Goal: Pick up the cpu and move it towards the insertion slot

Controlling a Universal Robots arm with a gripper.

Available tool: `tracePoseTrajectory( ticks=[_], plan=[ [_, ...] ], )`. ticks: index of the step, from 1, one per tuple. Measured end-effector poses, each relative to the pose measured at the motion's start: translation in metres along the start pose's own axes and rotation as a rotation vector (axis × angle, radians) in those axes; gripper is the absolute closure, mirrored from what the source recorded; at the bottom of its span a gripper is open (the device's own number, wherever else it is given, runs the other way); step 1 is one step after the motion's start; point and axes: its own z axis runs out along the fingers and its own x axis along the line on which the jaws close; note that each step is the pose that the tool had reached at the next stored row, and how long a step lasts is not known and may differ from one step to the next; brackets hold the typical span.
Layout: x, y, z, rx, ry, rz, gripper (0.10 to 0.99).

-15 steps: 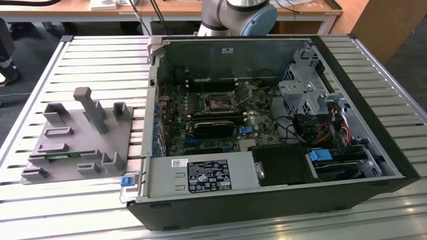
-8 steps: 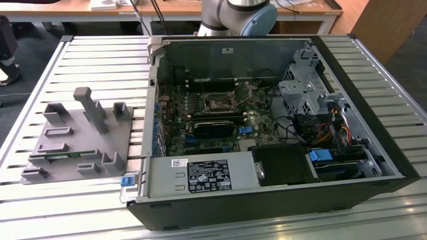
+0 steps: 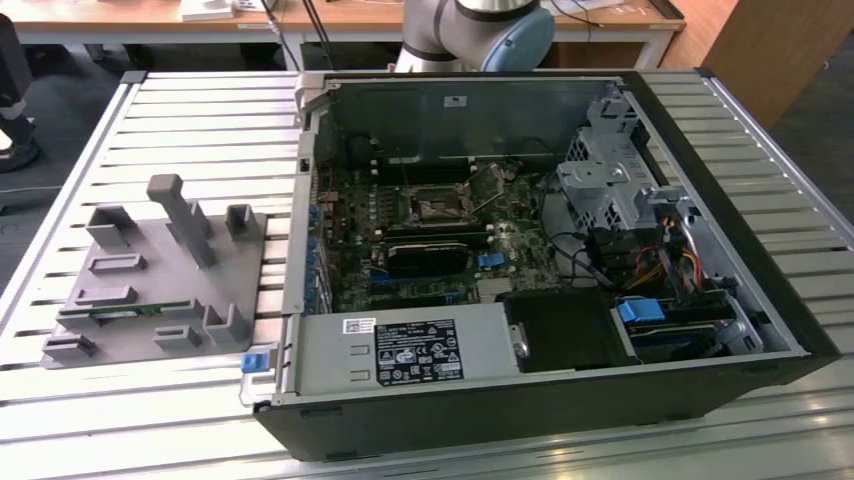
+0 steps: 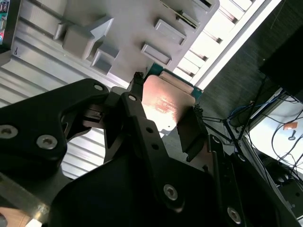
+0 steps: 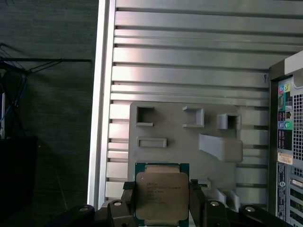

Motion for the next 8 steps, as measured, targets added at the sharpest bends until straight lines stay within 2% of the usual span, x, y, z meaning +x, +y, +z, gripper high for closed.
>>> tracePoseTrajectory(
  ticks=[8],
  plan=[
    [-0.0148,-0.0003,-0.0010,0.000,0.0056,0.000,0.545]
  ],
)
